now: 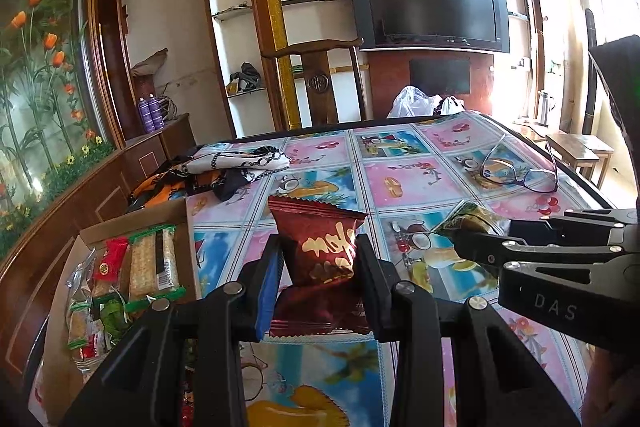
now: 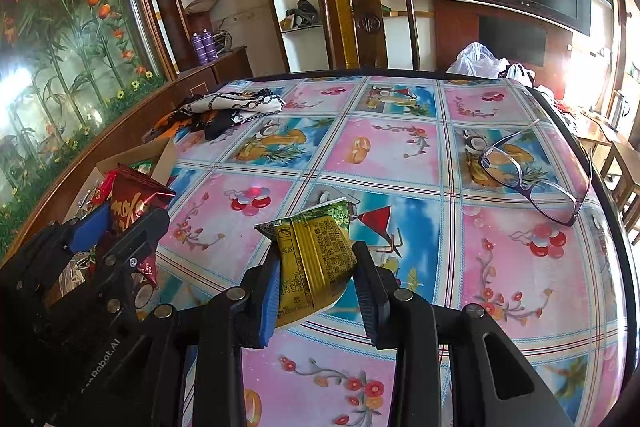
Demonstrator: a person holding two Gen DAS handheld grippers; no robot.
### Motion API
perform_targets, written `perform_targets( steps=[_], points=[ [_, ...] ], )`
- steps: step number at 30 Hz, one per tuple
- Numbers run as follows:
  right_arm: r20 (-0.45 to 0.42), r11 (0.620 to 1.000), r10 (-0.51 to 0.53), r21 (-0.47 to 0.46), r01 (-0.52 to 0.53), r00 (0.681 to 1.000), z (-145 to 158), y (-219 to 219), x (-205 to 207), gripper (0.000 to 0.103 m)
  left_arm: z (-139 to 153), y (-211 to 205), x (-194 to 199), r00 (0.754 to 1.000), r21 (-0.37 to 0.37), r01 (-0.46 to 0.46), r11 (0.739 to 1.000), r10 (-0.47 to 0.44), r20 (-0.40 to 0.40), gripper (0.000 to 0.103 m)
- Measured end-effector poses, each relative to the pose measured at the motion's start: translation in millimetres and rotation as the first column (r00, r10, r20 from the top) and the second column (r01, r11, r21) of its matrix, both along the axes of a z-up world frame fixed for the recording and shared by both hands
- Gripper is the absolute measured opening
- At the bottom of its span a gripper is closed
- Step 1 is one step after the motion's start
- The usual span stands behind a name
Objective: Organize snacks
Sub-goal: 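Hold the red candy bag with left tool while right tool holds the peas bag, then carry the red candy bag with left tool while right tool carries the peas bag to the box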
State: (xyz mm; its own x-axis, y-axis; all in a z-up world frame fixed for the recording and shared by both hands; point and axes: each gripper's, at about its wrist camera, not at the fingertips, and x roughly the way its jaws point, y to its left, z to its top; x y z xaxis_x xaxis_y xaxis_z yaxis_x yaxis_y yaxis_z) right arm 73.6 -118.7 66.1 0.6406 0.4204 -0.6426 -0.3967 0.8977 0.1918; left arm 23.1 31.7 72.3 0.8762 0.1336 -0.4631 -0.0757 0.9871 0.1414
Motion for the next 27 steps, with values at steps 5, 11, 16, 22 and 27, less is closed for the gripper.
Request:
perform_targets(
  steps=[5,11,16,22,27],
  points=[
    [0.001,1.000,0.000,0.001,0.000,1.000,0,0,0,0.036,3,4,-1,1.000,-0.017,-0.003,1.000,0.003,0.004,0.035],
    [0.009,1.000,-0.002,0.001,0.002,1.000,2,3,-2,0.036,6,12,-1,1.000,-0.045,-0.016,0.999,0.016,0.004,0.035],
    [0.018,1.000,-0.009,0.008,0.009,1.000,2,4,-4,0.036,14,31,-6,0.999,-0.097,-0.039,0.994,0.040,0.017,0.035],
    [0.041,0.999,-0.027,0.029,0.026,0.999,6,17,-16,0.036,20,77,-15,0.992,-0.135,-0.123,0.983,0.126,0.014,0.035],
    [0.096,0.999,0.033,0.035,-0.036,0.995,13,48,-43,0.036,19,127,-26,0.981,-0.178,-0.195,0.965,0.195,-0.013,0.035]
  ],
)
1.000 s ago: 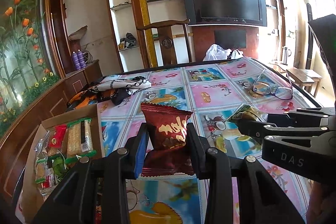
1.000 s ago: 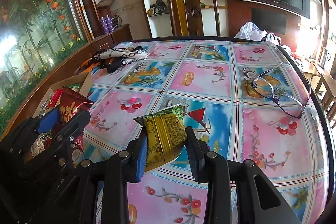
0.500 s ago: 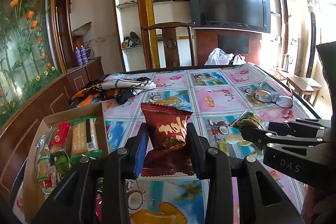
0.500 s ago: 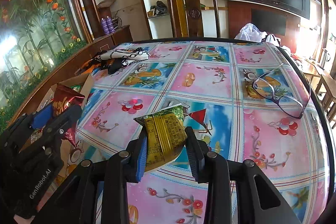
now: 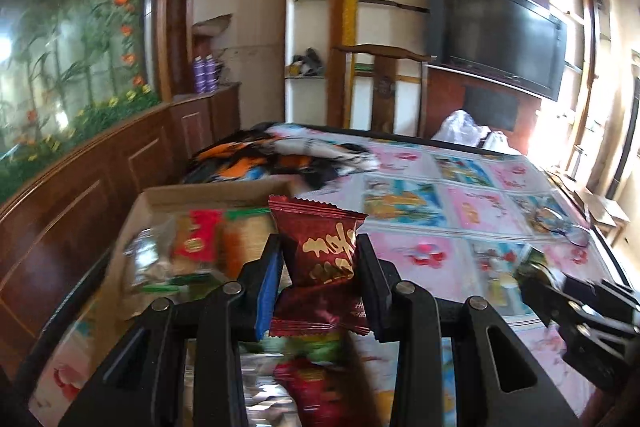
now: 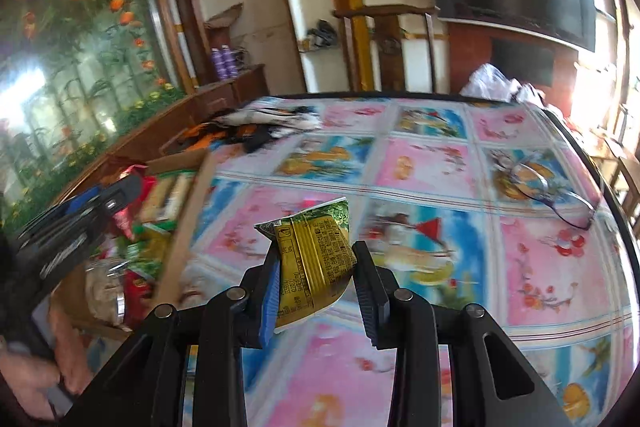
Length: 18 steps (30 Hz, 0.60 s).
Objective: Organize snacks
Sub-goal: 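Carry the red candy bag with left tool while right tool carries the peas bag to the box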
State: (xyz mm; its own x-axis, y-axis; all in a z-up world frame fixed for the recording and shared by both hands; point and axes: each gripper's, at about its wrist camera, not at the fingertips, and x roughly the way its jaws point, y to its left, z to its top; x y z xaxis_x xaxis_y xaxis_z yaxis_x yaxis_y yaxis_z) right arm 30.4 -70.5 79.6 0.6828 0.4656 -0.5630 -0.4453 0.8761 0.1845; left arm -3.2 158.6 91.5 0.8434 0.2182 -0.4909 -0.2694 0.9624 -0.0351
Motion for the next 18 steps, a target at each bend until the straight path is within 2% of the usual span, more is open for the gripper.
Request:
perform_targets(
  steps=[7,11,14,18],
  points=[
    [0.003,0.990,0.137,0.031,-0.137,0.991,-1,51,-32,0.036,-11,78,-12,0.992,-0.097,-0.114,0.989,0.108,-0.064,0.035],
    [-0.003,0.978,0.208,0.030,-0.208,0.978,-5,81,-46,0.037,-18,104,-19,0.987,-0.144,-0.144,0.979,0.133,-0.086,0.035],
    [-0.018,0.970,0.244,0.021,-0.244,0.970,-10,100,-48,0.037,-22,114,-23,0.987,-0.168,-0.146,0.975,0.131,-0.093,0.035],
    [-0.042,0.967,0.251,0.049,-0.249,0.967,-12,118,-39,0.037,-24,112,-29,0.988,-0.153,-0.138,0.979,0.125,-0.091,0.035]
  ],
)
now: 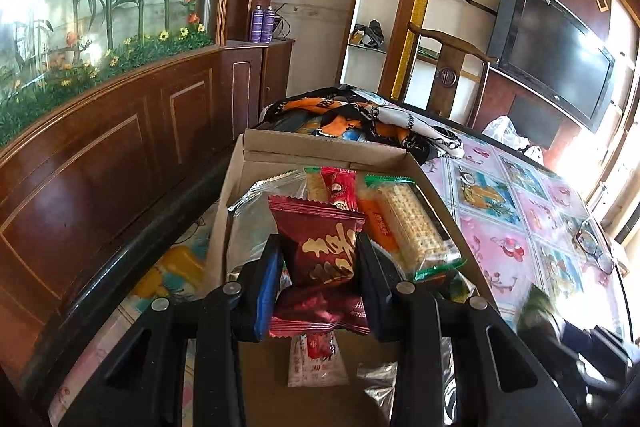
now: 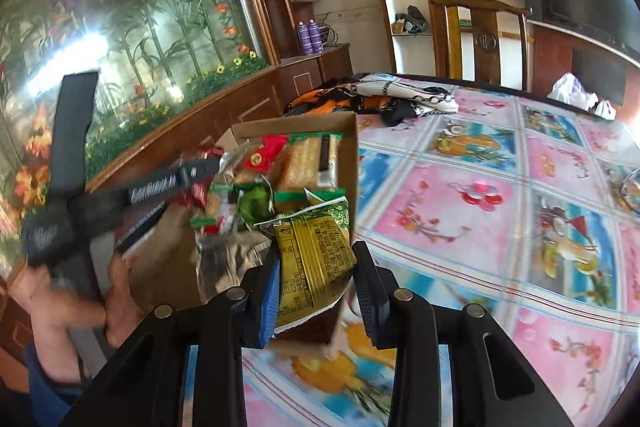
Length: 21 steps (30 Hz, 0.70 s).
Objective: Organize snacks
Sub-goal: 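Carry the red candy bag with left tool while right tool carries the peas bag to the box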
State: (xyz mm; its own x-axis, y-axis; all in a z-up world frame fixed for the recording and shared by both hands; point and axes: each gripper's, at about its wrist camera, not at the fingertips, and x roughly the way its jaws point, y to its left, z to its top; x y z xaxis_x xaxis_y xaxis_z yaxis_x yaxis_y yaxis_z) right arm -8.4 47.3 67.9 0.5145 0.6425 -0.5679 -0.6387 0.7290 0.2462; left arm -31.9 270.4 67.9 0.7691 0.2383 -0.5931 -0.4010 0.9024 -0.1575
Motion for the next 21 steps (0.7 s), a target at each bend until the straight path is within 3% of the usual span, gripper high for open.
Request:
perform_targets(
  steps=[12,21],
  points=[
    [-0.098,0.998,0.008,0.059,-0.002,0.995,-5,58,38,0.037,-11,-4,-17,1.000,0.049,0.015,0.999,-0.014,-0.028,0.035],
    [-0.132,0.997,0.037,0.065,-0.029,0.991,-17,74,46,0.037,-16,-16,-16,0.998,0.105,0.028,0.994,-0.021,-0.060,0.035]
  ],
)
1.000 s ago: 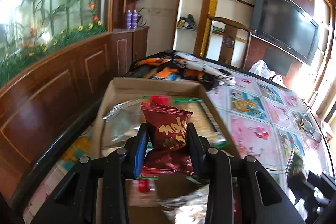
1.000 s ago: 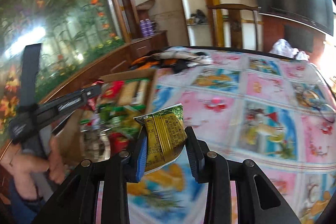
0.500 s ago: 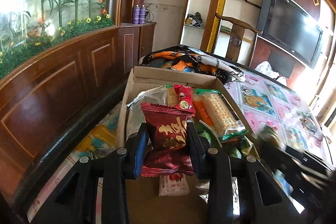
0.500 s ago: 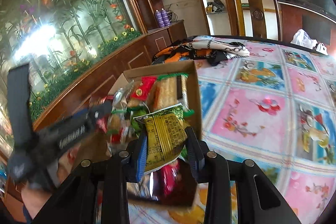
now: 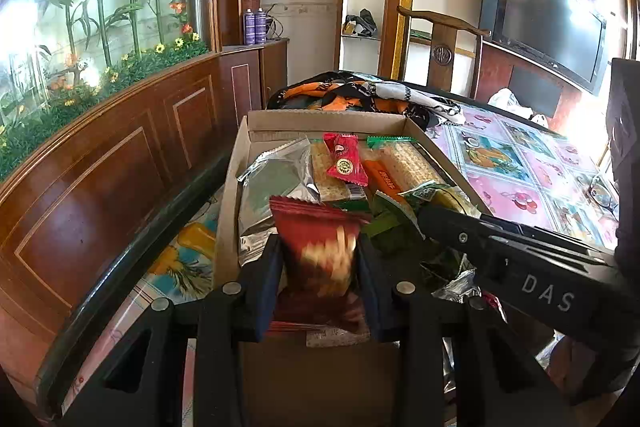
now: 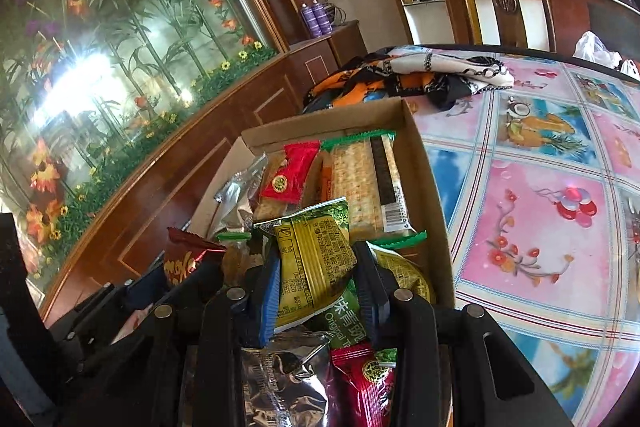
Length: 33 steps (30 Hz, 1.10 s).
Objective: Organize snacks
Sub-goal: 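Carry the red candy bag with left tool while right tool carries the peas bag to the box, then open both tools to drop the snacks into the box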
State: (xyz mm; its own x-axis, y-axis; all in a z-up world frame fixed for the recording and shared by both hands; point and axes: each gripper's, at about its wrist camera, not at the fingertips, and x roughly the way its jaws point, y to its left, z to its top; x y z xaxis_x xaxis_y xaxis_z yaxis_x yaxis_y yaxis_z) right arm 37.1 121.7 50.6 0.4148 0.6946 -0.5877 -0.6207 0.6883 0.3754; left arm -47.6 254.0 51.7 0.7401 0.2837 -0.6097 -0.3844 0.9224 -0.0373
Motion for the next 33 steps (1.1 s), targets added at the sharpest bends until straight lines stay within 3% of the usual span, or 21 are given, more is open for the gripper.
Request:
perform_targets(
  steps=[21,24,26,31,33],
  points=[
    [0.007,0.999,0.016,-0.042,-0.016,1.000,-9,4,-2,0.037,-10,-9,10,0.998,0.061,-0.006,0.998,0.010,-0.057,0.035],
    [0.009,0.999,0.017,-0.044,-0.017,1.000,-9,5,-3,0.037,-11,-10,10,0.998,0.069,-0.008,0.998,0.012,-0.059,0.039],
    [0.013,0.999,0.022,-0.045,-0.021,1.000,-9,4,-4,0.038,-11,-10,10,0.998,0.071,-0.011,0.997,0.014,-0.053,0.048],
    [0.024,1.000,0.028,0.002,-0.028,0.999,5,-7,-7,0.052,-5,-11,5,1.000,0.090,-0.024,0.996,0.025,-0.011,0.063],
    [0.047,1.000,0.022,0.015,-0.022,0.999,15,-14,-10,0.074,-3,-12,3,1.000,0.094,-0.028,0.995,0.027,0.007,0.067]
  ],
)
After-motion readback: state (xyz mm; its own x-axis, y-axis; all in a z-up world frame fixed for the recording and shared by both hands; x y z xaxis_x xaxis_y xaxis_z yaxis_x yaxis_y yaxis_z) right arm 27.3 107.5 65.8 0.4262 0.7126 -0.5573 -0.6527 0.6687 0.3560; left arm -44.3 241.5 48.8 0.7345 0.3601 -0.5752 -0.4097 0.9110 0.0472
